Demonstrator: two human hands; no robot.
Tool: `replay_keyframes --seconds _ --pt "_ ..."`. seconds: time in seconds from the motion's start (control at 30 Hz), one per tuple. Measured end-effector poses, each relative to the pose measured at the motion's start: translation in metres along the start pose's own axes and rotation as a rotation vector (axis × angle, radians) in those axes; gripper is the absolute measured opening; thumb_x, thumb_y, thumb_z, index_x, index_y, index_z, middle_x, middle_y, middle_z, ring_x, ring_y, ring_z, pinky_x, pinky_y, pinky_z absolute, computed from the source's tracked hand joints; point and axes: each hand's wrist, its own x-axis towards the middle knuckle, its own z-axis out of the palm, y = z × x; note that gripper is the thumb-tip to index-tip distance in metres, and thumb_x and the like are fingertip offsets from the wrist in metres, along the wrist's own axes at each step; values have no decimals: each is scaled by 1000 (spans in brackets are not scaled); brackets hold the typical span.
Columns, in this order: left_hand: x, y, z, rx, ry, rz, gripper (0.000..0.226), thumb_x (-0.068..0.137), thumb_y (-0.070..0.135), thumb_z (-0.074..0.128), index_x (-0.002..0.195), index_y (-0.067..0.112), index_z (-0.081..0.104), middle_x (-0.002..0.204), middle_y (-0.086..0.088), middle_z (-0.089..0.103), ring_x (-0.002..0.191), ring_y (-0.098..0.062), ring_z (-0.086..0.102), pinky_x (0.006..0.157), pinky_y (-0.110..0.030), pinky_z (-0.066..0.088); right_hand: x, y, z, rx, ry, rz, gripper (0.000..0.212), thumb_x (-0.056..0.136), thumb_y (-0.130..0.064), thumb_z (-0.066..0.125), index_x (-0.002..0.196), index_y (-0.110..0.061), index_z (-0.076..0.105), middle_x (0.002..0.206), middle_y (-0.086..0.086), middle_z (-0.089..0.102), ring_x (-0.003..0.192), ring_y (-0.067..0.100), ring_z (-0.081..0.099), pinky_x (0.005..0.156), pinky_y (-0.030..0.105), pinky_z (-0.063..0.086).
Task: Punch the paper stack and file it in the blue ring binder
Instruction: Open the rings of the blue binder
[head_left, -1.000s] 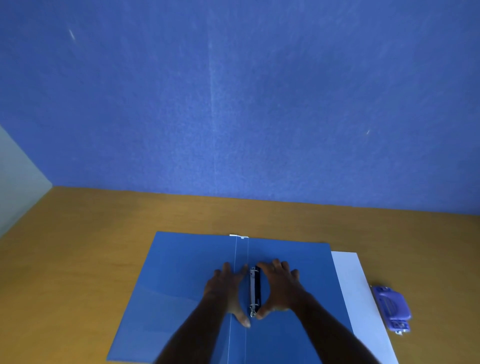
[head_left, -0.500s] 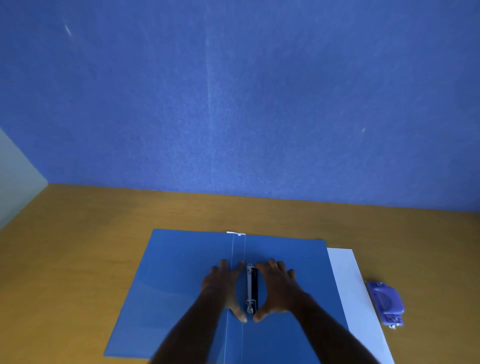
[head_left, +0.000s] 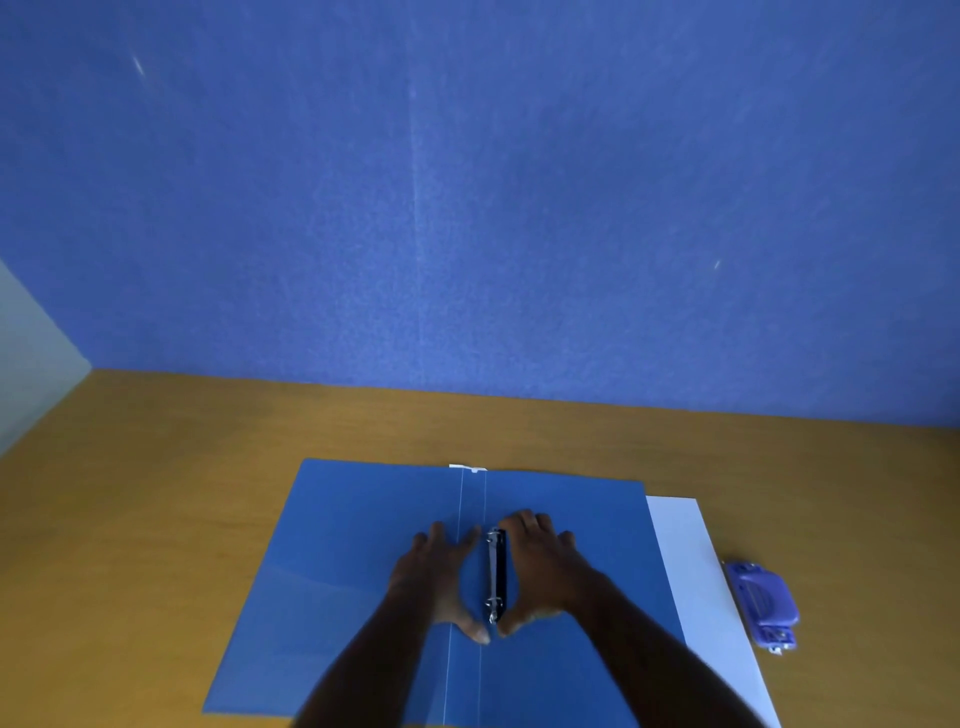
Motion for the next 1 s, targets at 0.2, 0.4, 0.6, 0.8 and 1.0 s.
replay_keyframes --seconds 0.2,0.4,0.6,0.8,1.0 --pt "-1 -6 6 -3 36 32 141 42 69 83 154 39 3 145 -10 25 135 -31 30 101 -47 45 8 -8 5 2 51 -47 132 40 -68 82 145 -14 24 150 3 24 137 27 25 107 54 34" --pt "-2 -13 12 -45 61 50 143 45 70 81 156 29 0 144 -9 25 131 -29 31 104 -44 43 8 -9 13 -5 41 -35 148 40 -72 81 155 -17 7 163 4 12 149 27 12 116 57 20" --pt "1 -20 10 -77 21 104 145 43 69 83 156 30 1 154 -7 17 143 -29 19 109 -50 40 -1 10 13 99 54 -17 129 57 -64 81 156 -18 13 161 2 24 148 22 20 120 41 19" --pt "9 -14 6 -185 89 206 122 51 67 80 152 38 18 142 3 31 135 -19 31 103 -42 45 -5 13 9 189 71 1 111 65 -57 81 153 -20 25 158 3 32 144 21 29 117 34 27" --pt "15 -9 6 -254 113 250 108 52 58 83 145 40 31 130 6 40 127 -15 38 102 -39 46 3 11 10 197 77 -7 102 61 -57 79 147 -25 34 145 -2 43 132 20 41 107 35 41"
